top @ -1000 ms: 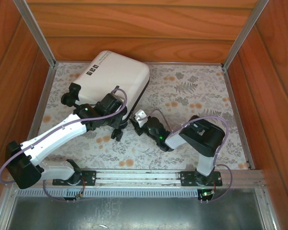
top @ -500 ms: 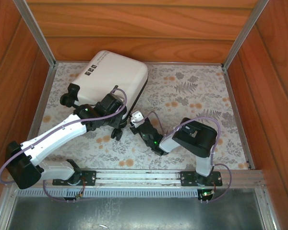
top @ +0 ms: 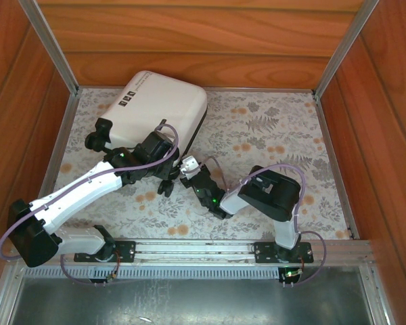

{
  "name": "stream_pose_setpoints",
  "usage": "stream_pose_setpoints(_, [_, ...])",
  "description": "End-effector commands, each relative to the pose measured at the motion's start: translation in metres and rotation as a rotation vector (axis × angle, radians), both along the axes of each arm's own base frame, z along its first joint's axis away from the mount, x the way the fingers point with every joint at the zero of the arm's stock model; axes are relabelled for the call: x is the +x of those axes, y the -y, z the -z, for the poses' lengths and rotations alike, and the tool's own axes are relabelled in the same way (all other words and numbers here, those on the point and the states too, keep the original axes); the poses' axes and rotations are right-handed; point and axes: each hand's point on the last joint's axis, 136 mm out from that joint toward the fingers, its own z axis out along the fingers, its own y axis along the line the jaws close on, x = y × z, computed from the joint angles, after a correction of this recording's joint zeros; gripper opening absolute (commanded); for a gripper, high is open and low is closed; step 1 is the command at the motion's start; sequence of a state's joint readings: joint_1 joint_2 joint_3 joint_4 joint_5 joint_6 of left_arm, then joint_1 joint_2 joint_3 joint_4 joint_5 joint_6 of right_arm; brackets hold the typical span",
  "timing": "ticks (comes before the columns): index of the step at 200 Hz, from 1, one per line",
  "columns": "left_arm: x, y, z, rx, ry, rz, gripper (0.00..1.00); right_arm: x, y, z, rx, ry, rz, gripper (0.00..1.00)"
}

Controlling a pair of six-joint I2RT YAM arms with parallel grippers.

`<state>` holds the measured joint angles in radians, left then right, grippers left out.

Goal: Pack the luggage

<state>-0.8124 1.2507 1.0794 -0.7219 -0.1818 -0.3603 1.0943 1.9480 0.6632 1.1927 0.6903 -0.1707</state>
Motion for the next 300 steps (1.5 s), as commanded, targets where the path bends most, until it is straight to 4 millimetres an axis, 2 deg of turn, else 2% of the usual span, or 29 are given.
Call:
stream_pose_setpoints(1, [-0.011,0.018,-0.003,-0.073,-0.023,0.069,0.00,0.002,-0.017,-0.060,0.155,0.123,-0.015,0.07])
stream_pose_setpoints(18, [-0.013,0.017,-0.002,-0.072,-0.024,0.086,0.00,0.005,-0.013,-0.064,0.128,0.144,-0.014,0.00])
stream_pose_setpoints(46, [-0.020,0.016,-0.003,-0.069,-0.013,0.149,0.00,0.009,-0.007,-0.065,0.158,0.113,-0.105,0.00])
stream_pose_setpoints(67, [-0.025,0.011,-0.007,-0.061,0.021,0.185,0.00,0.014,0.003,-0.056,0.178,0.002,-0.170,0.00])
stream_pose_setpoints(88, [-0.030,0.007,-0.012,-0.064,0.059,0.226,0.00,0.012,0.009,-0.055,0.168,-0.029,-0.235,0.00])
stream_pose_setpoints(129, [-0.055,0.009,-0.013,-0.108,0.126,0.418,0.00,0.015,0.019,-0.047,0.127,-0.151,-0.381,0.00])
stream_pose_setpoints(138, [-0.061,0.009,-0.014,-0.112,0.141,0.462,0.00,0.016,0.021,-0.039,0.091,-0.178,-0.403,0.00])
stream_pose_setpoints(142, [-0.065,0.009,-0.014,-0.115,0.145,0.486,0.00,0.016,0.024,-0.050,0.092,-0.159,-0.408,0.00])
stream_pose_setpoints(160, [-0.079,0.010,-0.014,-0.126,0.172,0.585,0.00,0.025,0.038,-0.053,0.055,-0.171,-0.396,0.00])
stream_pose_setpoints(203, [-0.095,0.011,-0.013,-0.121,0.221,0.735,0.00,0.060,0.084,-0.059,0.035,-0.225,-0.292,0.00])
stream_pose_setpoints(230, [-0.104,0.015,-0.011,-0.133,0.228,0.810,0.00,0.088,0.130,-0.061,0.087,-0.281,-0.179,0.00])
stream_pose_setpoints(271, [-0.106,0.017,-0.006,-0.116,0.239,0.857,0.00,0.127,0.201,-0.068,0.179,-0.370,-0.019,0.00])
stream_pose_setpoints(286, [-0.111,0.020,-0.007,-0.131,0.240,0.896,0.00,0.140,0.222,-0.072,0.210,-0.390,0.016,0.00])
stream_pose_setpoints(300, [-0.115,0.022,-0.009,-0.140,0.249,0.933,0.00,0.149,0.232,-0.073,0.218,-0.424,-0.006,0.00])
